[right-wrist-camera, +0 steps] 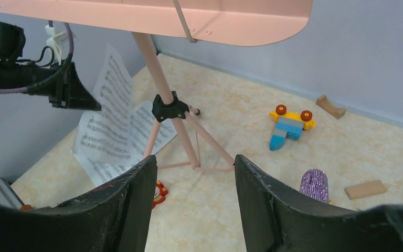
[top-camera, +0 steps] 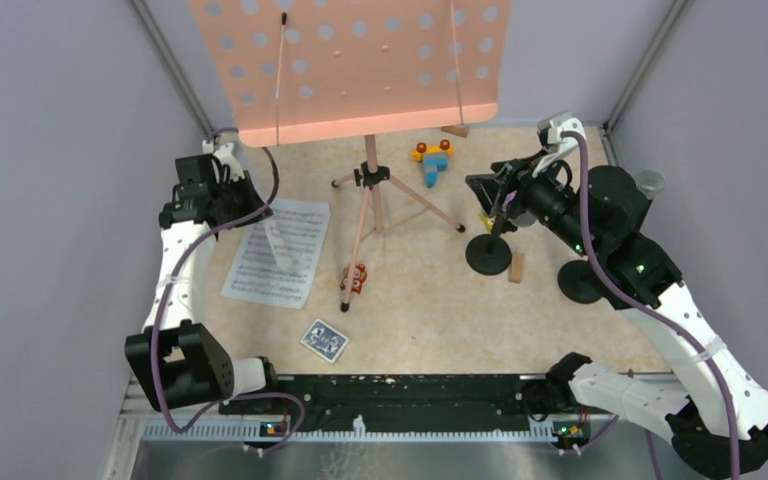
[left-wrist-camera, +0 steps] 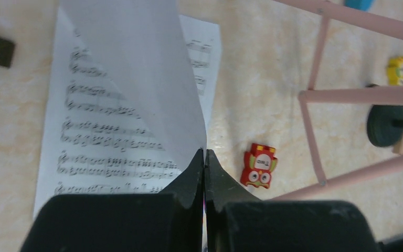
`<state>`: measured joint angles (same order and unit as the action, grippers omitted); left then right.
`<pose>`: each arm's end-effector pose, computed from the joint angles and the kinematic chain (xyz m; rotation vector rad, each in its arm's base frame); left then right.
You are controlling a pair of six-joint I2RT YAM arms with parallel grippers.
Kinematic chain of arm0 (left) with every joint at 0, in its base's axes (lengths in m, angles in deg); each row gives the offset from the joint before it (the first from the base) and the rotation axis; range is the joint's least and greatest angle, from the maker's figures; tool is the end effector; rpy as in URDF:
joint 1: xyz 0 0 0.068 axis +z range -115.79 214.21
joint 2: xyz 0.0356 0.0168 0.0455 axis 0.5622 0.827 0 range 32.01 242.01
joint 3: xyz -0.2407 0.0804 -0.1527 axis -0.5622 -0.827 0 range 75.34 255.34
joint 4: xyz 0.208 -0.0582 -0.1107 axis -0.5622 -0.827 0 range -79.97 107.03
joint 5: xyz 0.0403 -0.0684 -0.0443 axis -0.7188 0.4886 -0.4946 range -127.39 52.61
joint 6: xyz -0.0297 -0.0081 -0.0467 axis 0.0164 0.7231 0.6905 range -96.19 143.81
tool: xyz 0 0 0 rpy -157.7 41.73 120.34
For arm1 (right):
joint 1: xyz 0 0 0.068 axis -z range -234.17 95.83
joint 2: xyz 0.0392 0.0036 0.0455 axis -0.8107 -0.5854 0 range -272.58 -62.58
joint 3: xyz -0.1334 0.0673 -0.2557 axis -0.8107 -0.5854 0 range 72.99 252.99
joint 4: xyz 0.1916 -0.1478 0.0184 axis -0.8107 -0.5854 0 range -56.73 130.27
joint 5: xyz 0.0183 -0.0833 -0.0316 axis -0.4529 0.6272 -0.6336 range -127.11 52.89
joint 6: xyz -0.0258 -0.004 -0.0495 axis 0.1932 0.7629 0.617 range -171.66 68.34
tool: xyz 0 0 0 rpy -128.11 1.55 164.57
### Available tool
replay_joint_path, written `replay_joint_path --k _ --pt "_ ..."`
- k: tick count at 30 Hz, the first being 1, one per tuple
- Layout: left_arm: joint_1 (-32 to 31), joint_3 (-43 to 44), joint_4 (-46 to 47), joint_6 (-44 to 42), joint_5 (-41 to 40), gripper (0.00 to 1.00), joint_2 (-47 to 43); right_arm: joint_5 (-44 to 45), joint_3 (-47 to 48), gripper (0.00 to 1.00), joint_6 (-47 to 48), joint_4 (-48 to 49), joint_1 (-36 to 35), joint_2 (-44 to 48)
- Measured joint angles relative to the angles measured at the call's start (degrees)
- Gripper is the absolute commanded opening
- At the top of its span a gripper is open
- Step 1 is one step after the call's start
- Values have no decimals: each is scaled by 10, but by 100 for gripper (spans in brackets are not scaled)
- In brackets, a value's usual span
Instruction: Pack up the instrument practice props
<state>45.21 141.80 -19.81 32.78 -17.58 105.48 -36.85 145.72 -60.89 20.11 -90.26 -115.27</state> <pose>0.2461 0.0345 0.3453 -0.2307 2.2993 -0.3850 0.1202 0.0875 0.4758 -0.3696 1.5635 0.6144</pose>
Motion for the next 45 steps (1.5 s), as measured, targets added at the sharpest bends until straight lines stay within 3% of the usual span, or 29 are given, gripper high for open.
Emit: replay_joint_path --k 8,13,23,32,34,40,45 --pt "1 56 -3 -33 168 0 13 -9 -10 56 0 -23 0 -3" --pt "2 52 0 -38 220 0 15 -12 -18 56 0 -32 0 -4" --pt "2 72 -78 -72 36 0 134 -22 -18 56 0 -38 0 -24" --pt "2 186 -153 -88 -157 0 300 -36 -19 56 0 -61 0 -53" --pt "2 198 -160 -88 -188 10 322 -37 -19 56 0 -61 0 -53" --pt "2 201 -173 -90 -243 55 351 -38 -30 58 0 -62 0 -52" --pt "1 202 -173 -92 -269 67 348 -38 -30 59 0 -65 0 -51"
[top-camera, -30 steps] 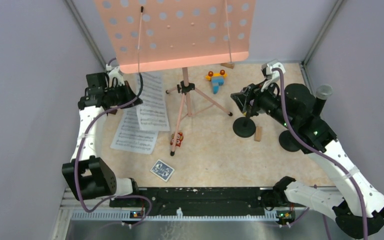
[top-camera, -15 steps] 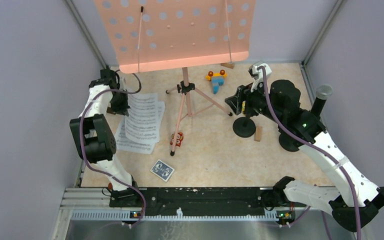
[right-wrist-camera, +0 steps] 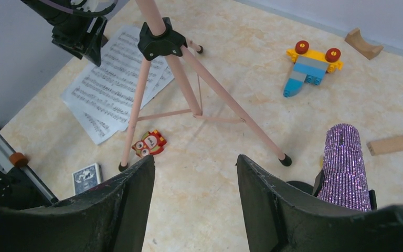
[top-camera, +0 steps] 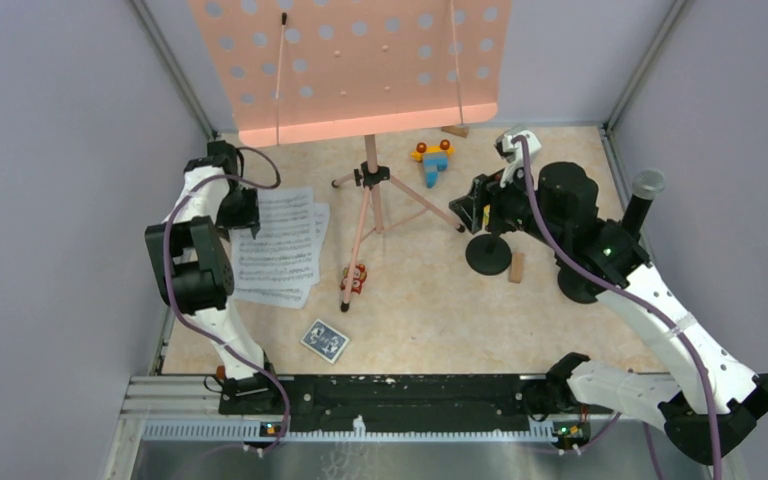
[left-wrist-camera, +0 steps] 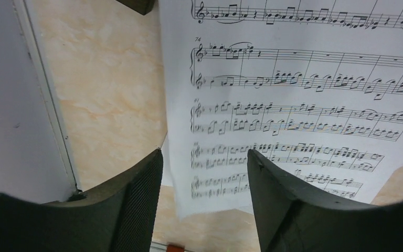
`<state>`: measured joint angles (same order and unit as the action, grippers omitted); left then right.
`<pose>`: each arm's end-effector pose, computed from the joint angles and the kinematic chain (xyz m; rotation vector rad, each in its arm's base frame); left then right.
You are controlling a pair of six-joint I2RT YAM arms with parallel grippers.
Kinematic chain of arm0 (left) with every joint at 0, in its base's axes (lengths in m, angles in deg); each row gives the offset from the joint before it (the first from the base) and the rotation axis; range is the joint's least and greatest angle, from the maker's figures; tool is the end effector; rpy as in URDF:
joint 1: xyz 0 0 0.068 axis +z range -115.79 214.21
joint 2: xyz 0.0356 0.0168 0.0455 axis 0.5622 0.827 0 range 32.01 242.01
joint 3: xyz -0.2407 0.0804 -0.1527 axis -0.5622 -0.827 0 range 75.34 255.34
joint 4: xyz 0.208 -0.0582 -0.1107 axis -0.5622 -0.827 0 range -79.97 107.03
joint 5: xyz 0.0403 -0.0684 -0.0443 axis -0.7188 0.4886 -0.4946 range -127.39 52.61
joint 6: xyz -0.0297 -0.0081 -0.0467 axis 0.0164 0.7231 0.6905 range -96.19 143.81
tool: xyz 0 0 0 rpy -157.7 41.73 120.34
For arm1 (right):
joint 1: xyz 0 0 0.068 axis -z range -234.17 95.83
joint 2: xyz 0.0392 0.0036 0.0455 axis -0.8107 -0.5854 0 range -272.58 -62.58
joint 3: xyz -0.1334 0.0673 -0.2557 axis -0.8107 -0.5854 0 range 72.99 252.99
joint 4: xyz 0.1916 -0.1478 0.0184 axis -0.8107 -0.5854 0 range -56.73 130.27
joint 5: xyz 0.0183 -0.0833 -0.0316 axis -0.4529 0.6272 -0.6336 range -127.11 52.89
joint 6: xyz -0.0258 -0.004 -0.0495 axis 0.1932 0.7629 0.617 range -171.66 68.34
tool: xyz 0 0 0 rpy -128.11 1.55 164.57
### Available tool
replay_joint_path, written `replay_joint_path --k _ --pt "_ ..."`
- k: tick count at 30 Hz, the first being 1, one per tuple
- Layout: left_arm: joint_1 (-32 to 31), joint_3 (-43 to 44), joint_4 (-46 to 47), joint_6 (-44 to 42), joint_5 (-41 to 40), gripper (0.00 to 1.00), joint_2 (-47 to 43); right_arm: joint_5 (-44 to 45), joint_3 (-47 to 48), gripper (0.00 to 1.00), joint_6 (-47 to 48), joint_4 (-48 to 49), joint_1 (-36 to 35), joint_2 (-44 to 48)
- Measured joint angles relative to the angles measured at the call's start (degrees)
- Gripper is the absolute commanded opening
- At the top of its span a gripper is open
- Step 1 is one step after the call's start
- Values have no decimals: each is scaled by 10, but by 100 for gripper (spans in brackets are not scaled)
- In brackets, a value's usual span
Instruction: Pack up the instrument practice props
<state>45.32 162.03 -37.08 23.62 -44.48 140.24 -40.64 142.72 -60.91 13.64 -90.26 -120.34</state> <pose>0.3613 0.0758 0.2515 -0.2981 2.8816 0.2145 0.1462 0.1096 0.4340 -0.4772 1.8081 0.6096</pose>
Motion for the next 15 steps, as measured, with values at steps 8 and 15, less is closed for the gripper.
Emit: replay_joint_path --k 8,15 --pt "-1 -24 31 19 -10 99 -125 12 0 63 3 -13 0 14" --pt "-2 -123 118 42 43 99 -360 24 1 64 17 -44 0 43"
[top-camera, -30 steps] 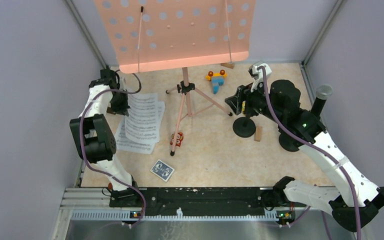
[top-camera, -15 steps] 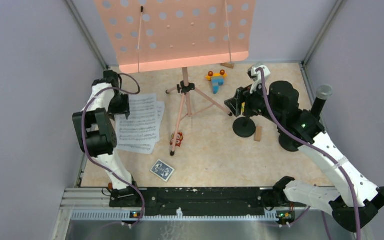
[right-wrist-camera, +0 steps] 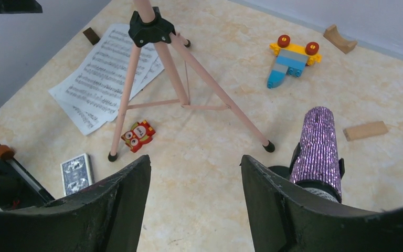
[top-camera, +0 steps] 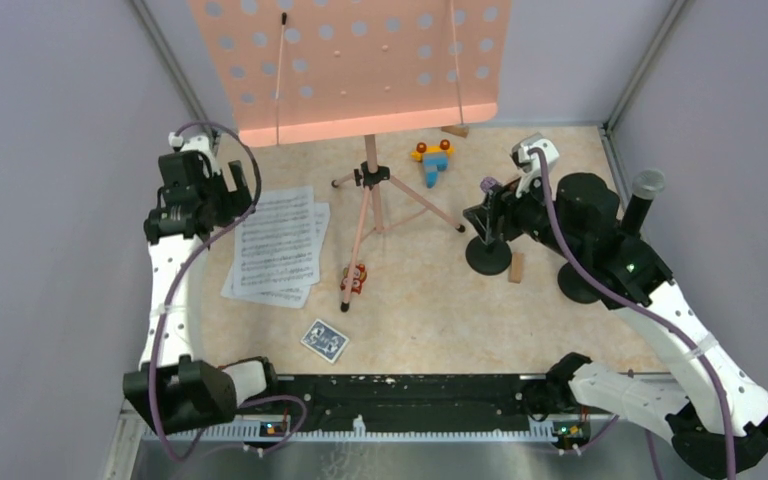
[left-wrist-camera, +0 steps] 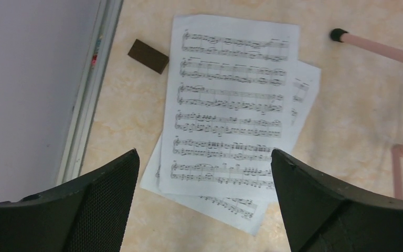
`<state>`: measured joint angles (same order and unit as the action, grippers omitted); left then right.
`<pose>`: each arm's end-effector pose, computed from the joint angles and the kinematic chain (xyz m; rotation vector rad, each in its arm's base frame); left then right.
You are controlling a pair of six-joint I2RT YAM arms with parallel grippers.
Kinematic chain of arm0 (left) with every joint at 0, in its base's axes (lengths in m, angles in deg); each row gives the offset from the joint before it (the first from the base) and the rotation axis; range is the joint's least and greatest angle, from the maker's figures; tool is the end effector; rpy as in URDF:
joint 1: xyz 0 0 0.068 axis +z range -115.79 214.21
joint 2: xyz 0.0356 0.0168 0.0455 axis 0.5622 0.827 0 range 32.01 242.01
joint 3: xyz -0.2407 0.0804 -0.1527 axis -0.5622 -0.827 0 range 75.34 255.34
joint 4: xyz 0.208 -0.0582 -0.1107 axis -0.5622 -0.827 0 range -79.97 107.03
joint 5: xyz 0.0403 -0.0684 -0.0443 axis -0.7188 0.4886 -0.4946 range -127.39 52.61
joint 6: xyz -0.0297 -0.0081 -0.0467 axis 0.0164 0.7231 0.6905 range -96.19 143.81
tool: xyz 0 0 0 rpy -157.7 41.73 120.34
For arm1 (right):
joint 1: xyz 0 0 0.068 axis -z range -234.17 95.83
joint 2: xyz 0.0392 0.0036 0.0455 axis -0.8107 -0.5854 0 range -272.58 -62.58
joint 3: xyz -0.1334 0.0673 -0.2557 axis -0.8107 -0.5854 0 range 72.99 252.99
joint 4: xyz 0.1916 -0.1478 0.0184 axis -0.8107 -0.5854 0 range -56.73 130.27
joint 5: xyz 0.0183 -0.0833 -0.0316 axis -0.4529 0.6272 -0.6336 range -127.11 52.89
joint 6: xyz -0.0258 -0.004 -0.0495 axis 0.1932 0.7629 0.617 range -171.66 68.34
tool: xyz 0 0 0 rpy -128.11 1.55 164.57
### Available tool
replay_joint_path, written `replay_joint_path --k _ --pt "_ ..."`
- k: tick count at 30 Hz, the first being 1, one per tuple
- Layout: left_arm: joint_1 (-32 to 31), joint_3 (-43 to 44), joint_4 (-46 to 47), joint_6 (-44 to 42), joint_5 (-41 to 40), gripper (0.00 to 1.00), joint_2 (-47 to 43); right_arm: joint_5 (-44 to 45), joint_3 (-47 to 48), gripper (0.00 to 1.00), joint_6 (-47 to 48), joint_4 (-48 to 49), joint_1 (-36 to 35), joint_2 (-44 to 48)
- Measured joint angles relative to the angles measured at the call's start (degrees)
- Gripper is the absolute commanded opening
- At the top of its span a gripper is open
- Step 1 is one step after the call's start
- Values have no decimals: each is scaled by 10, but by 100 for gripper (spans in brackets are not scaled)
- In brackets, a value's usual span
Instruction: Pack up the instrument practice props
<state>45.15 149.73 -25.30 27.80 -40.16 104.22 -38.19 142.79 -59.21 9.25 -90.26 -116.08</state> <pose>0.2357 0.0475 0.3837 -0.3206 2.2505 0.1189 0.1260 0.0928 0.4371 -0.4724 1.8024 0.5505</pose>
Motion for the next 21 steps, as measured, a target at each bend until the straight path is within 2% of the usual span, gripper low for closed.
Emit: replay_joint_path --k 7,13,17,21 --pt "-1 -144 82 40 129 99 -170 -3 1 67 21 -46 0 38" --pt "-7 -228 164 99 253 99 -261 -12 4 67 30 -78 0 72" --pt "-27 -278 219 129 312 99 -285 -25 5 67 26 -85 0 88" --pt "-63 -306 264 147 336 99 -287 -62 3 54 10 -79 0 93"
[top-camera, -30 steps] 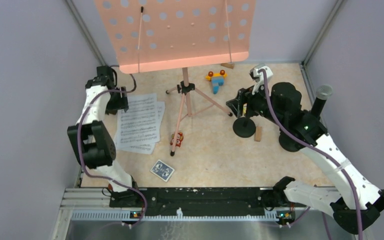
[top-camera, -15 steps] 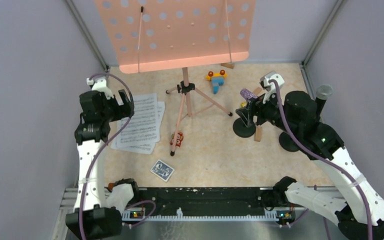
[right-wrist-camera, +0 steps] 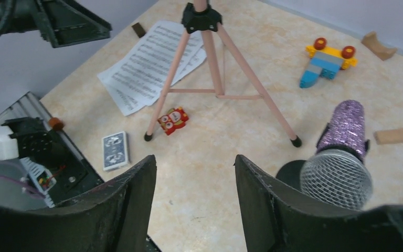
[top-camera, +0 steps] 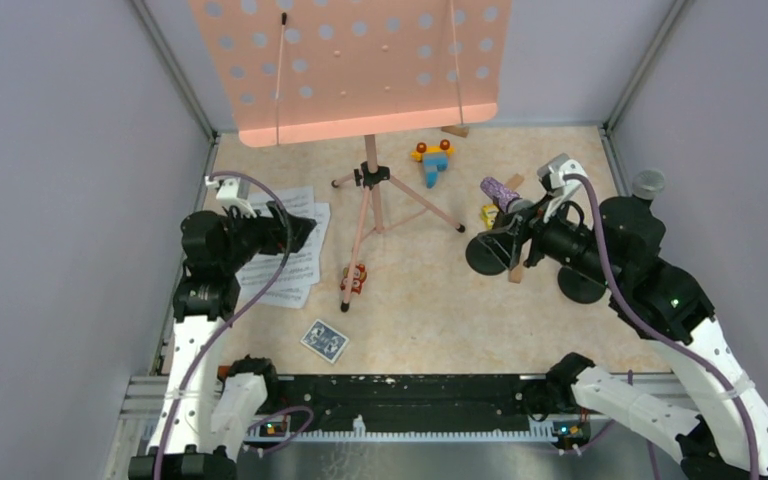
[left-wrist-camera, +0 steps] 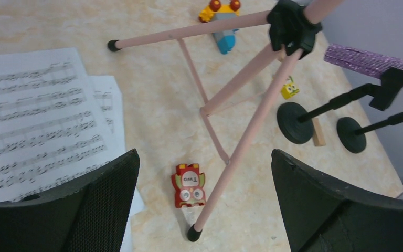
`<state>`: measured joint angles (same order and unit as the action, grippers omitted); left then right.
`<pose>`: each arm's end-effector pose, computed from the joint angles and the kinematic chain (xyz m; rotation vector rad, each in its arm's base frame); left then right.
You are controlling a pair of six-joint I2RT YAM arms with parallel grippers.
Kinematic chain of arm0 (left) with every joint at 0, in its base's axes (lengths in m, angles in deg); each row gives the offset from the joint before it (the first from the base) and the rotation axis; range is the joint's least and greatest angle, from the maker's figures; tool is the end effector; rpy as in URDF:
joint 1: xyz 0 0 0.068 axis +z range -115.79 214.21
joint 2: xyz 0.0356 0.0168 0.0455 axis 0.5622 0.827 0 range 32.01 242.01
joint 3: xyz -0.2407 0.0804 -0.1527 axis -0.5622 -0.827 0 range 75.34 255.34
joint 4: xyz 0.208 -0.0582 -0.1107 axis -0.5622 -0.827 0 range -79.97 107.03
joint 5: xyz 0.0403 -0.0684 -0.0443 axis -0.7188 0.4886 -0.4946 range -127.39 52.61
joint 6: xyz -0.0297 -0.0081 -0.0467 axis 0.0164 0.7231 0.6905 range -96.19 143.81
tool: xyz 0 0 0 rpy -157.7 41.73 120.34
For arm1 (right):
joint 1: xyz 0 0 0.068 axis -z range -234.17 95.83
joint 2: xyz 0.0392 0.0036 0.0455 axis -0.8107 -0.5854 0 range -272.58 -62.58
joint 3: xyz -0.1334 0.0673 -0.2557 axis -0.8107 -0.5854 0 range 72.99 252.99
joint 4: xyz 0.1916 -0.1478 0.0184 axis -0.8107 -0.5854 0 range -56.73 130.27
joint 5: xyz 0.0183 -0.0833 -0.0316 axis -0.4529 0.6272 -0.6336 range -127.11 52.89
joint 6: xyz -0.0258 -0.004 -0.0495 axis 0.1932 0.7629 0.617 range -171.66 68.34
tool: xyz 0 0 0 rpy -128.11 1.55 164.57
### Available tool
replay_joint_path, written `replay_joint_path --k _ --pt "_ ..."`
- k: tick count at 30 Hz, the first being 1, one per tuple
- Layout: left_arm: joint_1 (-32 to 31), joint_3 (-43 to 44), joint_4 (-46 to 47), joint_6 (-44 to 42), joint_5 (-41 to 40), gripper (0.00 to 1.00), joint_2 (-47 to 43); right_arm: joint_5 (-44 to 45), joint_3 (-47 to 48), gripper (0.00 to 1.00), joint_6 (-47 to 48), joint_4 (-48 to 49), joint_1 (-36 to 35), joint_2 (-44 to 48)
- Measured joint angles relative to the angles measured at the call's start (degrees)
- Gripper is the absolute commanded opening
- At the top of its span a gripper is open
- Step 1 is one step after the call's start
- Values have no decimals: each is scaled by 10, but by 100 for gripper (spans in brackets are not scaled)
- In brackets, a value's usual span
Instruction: Pack up the instrument practice props
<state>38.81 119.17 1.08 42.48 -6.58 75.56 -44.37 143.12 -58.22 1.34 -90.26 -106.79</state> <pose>0.1401 -0.0085 0.3441 0.0053 1.8560 -0.6655 0.0771 0.0623 0.4413 -0.5589 1.7562 0.6412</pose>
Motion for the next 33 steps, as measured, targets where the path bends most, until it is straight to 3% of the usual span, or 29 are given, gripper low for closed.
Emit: replay_joint_path --k 5,9,12,17,21,28,33 --pt "-52 -8 70 23 11 99 9 -34 -2 56 -43 32 -31 -37" --pt "-78 -25 155 57 20 99 34 42 -44 57 -55 108 -176 -84" --pt "-79 -40 211 95 29 99 64 81 -83 60 -71 172 -221 -122" --pt "-79 -41 275 137 39 99 134 158 -177 66 -77 358 -224 -163" --pt "-79 -42 330 161 65 99 177 193 -178 68 -54 487 -206 -220" --pt "-79 -48 401 181 88 95 200 169 -152 69 -50 641 -131 -311" --pt "-79 -49 440 190 88 91 205 131 -122 69 -35 717 -121 -361"
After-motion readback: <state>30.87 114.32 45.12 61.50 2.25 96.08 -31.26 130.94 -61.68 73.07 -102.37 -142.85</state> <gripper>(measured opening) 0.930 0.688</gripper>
